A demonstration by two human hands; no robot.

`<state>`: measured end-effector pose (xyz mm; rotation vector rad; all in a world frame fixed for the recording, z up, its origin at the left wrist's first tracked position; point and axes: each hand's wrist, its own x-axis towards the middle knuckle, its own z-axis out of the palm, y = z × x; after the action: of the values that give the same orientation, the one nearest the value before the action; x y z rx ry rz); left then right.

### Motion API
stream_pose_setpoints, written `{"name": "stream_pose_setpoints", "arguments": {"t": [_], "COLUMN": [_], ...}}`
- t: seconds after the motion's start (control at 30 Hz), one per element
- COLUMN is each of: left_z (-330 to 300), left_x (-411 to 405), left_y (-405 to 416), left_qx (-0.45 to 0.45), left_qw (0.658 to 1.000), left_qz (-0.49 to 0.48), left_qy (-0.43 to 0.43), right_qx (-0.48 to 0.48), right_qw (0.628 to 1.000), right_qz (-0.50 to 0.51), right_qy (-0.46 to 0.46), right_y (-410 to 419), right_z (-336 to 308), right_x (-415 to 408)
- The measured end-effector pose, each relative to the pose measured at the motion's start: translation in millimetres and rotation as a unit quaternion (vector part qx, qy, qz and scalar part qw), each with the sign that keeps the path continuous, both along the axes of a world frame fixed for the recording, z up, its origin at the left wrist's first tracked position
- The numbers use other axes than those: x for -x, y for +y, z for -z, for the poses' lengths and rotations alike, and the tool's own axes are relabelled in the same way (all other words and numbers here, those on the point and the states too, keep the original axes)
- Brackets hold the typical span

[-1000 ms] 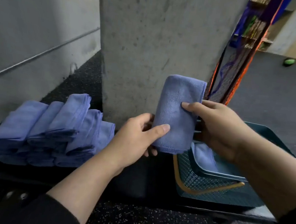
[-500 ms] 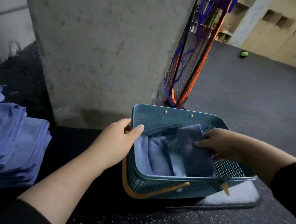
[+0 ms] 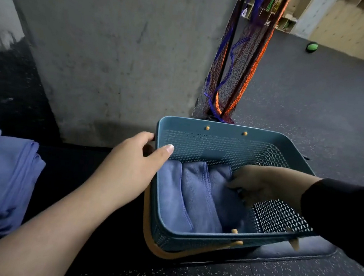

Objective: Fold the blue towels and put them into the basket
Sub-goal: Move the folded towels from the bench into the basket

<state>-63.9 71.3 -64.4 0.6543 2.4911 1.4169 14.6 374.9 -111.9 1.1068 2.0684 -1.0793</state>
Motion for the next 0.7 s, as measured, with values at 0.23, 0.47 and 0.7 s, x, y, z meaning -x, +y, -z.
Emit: {"name": "stream_pose_setpoints", "arguments": {"t": [0.23, 0.47, 0.7], "left_z": [-1.7, -10.4, -19.9], "left_x": [1.0, -4.1, 0.2], "left_y": [1.8, -8.3, -55.1], "left_qx": [0.003, 0.014, 0.026], "left_qw": [1.0, 1.0, 0.998], "left_qz": [-0.007, -0.011, -0.06], "left_qy": [-0.002, -0.002, 0.027], "right_qx": [-0.094, -0.283, -0.269], "right_qw": [0.993, 0.923, 0.86], "right_qz": [-0.076, -0.256, -0.187], "right_qy": [-0.013, 0.038, 0.392], "right_y": [-3.9, -33.3, -133.7], "right_z": [-12.0, -90.4, -177.4], "right_x": [0.6, 5.5, 13.0]}}
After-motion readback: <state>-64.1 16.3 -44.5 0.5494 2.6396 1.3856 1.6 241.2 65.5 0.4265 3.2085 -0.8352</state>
